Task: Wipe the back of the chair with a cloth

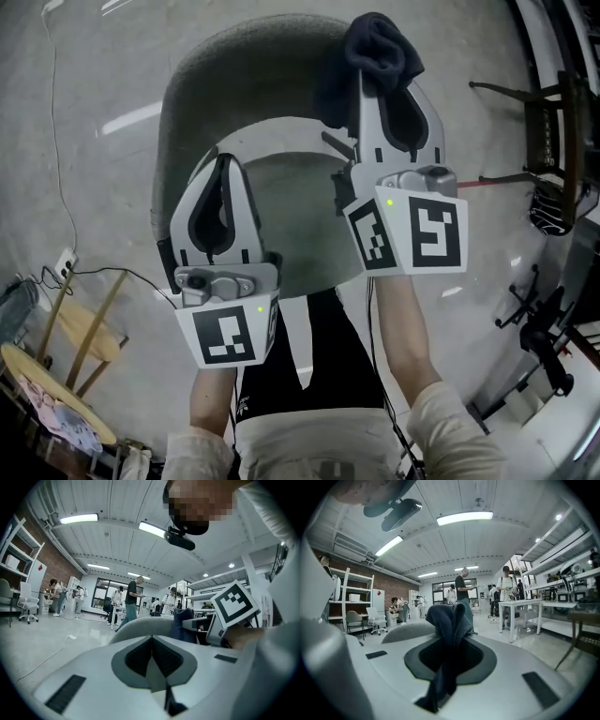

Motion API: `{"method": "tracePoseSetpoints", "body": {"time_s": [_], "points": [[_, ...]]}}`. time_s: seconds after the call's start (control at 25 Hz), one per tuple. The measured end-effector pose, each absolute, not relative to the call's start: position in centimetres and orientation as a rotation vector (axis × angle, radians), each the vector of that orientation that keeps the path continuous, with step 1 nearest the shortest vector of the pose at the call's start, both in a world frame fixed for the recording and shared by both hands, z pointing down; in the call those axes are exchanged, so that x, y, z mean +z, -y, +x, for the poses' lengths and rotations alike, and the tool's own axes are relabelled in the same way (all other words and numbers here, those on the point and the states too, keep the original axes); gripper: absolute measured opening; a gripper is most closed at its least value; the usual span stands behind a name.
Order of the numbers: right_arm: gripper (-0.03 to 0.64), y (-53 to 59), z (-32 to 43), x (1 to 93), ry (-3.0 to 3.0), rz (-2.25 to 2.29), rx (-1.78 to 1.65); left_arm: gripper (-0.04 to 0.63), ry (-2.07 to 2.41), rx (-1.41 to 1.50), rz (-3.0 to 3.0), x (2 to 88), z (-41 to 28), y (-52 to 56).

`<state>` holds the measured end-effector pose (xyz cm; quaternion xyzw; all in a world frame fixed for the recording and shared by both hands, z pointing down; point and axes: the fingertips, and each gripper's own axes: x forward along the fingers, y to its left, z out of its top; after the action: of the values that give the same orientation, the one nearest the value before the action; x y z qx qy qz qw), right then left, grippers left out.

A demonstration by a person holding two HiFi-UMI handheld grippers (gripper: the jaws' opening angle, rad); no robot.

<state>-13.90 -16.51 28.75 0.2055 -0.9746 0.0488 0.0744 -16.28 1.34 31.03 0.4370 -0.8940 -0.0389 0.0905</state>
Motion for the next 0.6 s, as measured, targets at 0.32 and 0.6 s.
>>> {"method": "tracePoseSetpoints", "body": {"time_s": [0.32, 0.6], "points": [[0.058, 19.1, -10.0, 29.6, 2.863, 0.745, 0.110, 0.015, 2.649, -0.116, 1.341, 30.7, -15.5, 0.2], [0.058, 19.9, -9.3, 29.7, 2.853, 0.766, 0.141, 0.015, 2.639, -0.104, 1.337, 31.0, -15.2, 0.1]]}}
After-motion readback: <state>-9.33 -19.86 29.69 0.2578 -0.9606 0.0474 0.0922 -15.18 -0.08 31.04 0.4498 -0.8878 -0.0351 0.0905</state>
